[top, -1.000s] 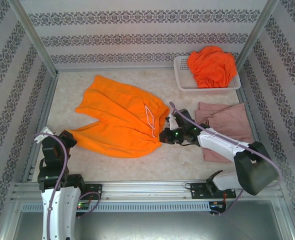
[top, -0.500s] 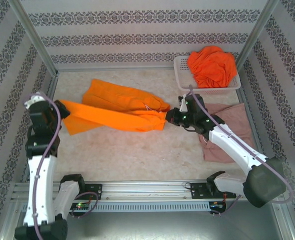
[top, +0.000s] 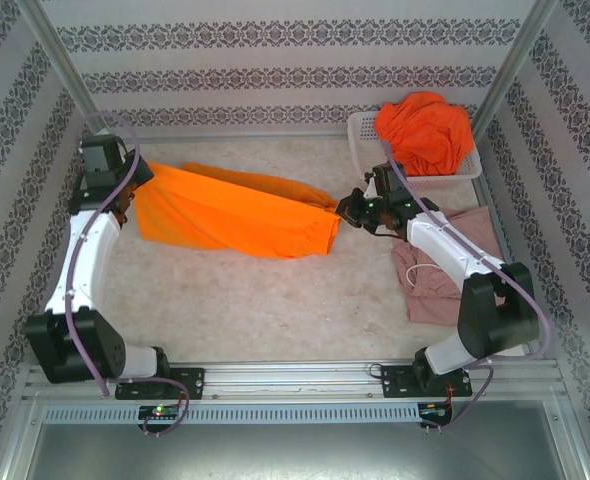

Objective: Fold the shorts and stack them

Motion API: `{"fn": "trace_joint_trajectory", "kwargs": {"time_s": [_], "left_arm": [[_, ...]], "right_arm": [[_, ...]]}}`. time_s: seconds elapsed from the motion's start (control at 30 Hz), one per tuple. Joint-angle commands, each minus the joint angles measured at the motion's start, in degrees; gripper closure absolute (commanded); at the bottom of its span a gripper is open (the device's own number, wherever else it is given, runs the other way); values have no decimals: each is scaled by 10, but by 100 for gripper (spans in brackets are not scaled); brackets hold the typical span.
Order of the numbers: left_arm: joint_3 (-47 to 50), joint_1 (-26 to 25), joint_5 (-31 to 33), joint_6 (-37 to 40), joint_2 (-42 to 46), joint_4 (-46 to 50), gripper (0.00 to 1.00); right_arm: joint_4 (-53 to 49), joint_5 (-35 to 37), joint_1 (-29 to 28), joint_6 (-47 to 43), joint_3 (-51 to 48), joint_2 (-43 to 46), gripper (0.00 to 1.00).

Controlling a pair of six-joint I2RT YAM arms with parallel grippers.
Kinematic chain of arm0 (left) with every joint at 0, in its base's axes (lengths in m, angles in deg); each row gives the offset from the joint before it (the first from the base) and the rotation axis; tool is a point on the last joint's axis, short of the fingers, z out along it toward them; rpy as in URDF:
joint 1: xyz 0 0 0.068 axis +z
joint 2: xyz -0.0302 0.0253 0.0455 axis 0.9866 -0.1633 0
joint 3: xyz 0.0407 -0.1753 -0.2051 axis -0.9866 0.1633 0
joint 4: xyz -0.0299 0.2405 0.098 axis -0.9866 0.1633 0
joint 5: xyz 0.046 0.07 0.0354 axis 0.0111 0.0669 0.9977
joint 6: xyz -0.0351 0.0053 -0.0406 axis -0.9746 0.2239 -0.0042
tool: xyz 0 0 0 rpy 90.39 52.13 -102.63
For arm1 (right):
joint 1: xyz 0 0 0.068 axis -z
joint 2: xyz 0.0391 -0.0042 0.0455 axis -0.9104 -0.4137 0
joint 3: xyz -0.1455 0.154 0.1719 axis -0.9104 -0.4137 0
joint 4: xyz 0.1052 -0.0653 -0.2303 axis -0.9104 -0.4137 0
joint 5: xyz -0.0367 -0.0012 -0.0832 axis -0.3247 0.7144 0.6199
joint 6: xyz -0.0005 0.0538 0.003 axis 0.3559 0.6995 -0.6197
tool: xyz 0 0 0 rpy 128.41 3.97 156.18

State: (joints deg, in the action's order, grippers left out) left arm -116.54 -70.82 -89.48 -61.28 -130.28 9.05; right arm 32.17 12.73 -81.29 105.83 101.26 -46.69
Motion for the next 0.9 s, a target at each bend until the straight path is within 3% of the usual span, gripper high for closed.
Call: {"fn": "trace_joint_trajectory", "kwargs": {"time_s": [0.0,0.47,0.5,0.53,0.63,0.77,0.87], "left_arm": [[-54,-4,15,17,-41,-42,100],[-270,-32,-19,9,-308,35,99],[-284,-32,-20,8,-321,38,94],[-297,-32,-19,8,-335,42,88],[-348,-32,-31,10,-377,66,82],[-416,-31,-66,20,-397,107,65],[-396,-31,-85,23,-352,101,34]], "right_arm": [[-20,20,23,14,29,-27,99],[-29,39,59,59,118,-177,91],[-31,42,61,60,128,-185,87],[-36,46,63,61,140,-195,75],[-35,30,79,81,169,-216,49],[-16,36,86,99,163,-168,36],[-10,82,67,78,130,-86,29]]}}
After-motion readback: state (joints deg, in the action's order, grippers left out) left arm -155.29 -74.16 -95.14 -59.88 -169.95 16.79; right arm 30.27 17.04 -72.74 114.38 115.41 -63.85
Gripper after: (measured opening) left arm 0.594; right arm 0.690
